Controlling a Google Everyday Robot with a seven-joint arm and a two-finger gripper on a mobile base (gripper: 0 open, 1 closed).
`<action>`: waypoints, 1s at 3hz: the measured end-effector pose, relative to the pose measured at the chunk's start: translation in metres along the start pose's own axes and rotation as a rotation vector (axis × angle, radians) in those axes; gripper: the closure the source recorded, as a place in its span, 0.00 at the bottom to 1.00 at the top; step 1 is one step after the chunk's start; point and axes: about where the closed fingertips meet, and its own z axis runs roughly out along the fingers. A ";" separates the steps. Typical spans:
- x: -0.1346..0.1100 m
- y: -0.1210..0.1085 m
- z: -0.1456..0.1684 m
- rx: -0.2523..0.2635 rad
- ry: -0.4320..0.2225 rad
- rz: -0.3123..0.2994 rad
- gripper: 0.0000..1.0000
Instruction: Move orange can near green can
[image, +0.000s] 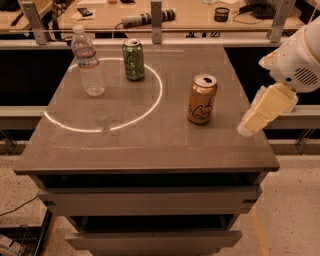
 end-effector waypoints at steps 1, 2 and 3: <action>-0.016 -0.007 0.022 -0.005 -0.096 0.041 0.00; -0.031 -0.016 0.047 -0.011 -0.199 0.073 0.00; -0.040 -0.027 0.071 -0.004 -0.276 0.095 0.00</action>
Offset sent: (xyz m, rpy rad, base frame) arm 0.0716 0.0460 -0.0362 0.3330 -0.1056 -0.0230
